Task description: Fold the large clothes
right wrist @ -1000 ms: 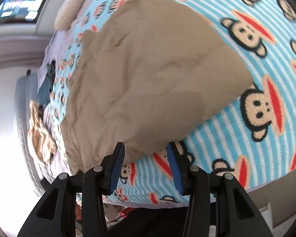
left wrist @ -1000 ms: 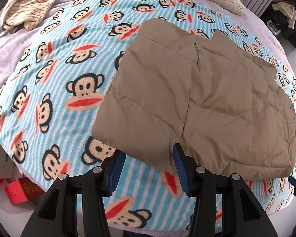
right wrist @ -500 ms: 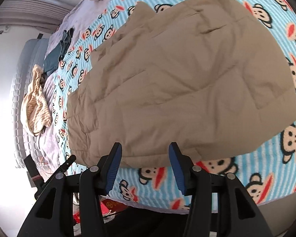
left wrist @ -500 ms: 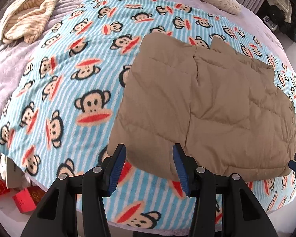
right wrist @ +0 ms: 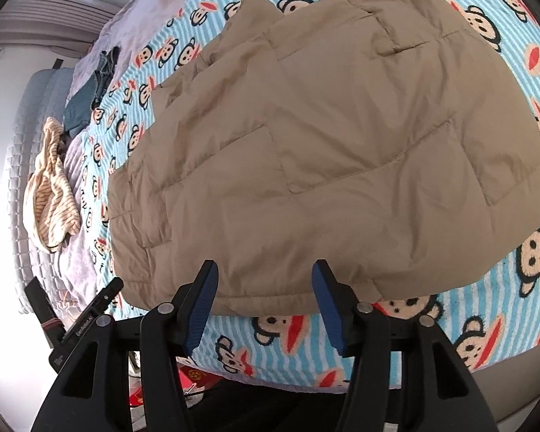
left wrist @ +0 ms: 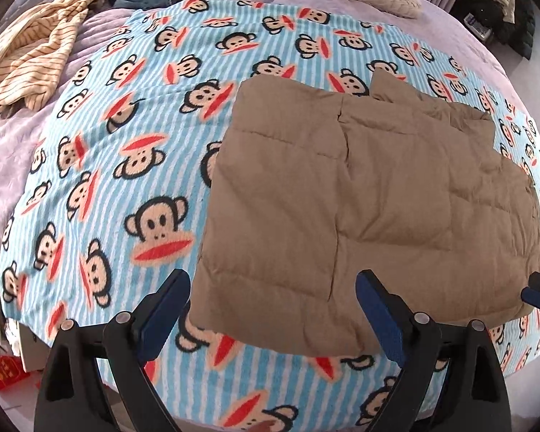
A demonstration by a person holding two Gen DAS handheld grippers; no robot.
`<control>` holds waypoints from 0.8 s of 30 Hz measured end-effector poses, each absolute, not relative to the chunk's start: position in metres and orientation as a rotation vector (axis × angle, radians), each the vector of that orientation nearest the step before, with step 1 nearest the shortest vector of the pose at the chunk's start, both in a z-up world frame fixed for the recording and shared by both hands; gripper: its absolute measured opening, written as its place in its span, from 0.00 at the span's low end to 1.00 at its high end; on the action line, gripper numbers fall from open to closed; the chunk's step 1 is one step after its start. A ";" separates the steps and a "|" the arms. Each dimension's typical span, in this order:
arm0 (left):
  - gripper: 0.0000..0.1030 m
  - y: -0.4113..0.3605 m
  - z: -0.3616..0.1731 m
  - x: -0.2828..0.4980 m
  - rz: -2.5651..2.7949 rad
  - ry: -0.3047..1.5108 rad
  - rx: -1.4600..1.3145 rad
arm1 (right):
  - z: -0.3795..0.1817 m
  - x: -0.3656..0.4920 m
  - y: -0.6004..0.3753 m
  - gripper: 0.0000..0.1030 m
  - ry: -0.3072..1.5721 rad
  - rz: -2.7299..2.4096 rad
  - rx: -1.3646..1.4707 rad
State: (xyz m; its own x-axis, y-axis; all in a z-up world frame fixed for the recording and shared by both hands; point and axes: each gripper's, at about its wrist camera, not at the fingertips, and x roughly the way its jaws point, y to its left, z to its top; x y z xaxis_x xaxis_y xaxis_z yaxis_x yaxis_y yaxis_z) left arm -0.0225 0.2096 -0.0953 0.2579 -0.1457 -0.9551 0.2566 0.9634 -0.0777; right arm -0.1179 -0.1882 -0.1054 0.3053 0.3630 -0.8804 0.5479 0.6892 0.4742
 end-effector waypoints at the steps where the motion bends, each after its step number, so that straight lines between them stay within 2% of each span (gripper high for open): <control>1: 0.91 0.209 -0.095 -0.020 -0.277 1.275 0.103 | -0.106 -0.117 -0.187 0.57 1.304 -0.149 0.858; 3: 0.91 0.209 -0.095 -0.016 -0.279 1.268 0.106 | -0.106 -0.114 -0.183 0.57 1.317 -0.161 0.838; 4: 0.91 0.209 -0.095 -0.013 -0.282 1.265 0.107 | -0.107 -0.112 -0.182 0.62 1.322 -0.165 0.830; 5: 0.91 0.210 -0.096 -0.011 -0.285 1.266 0.106 | -0.108 -0.110 -0.181 0.70 1.326 -0.171 0.819; 6: 0.91 0.210 -0.097 -0.008 -0.293 1.269 0.105 | -0.108 -0.108 -0.179 0.86 1.323 -0.180 0.808; 18: 0.91 0.246 -0.120 0.030 -0.314 1.320 0.029 | -0.118 -0.084 -0.160 0.87 1.406 -0.218 0.730; 24: 0.91 0.263 -0.152 0.063 -0.504 1.423 -0.153 | -0.119 -0.081 -0.159 0.87 1.436 -0.233 0.710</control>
State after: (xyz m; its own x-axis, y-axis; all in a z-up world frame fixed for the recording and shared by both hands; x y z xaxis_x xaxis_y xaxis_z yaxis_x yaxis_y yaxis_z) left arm 0.0628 0.2627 -0.1516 0.0628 -0.4208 -0.9050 0.2423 0.8861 -0.3952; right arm -0.0806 -0.1587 -0.1193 0.1540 0.2637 -0.9522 0.5514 0.7767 0.3043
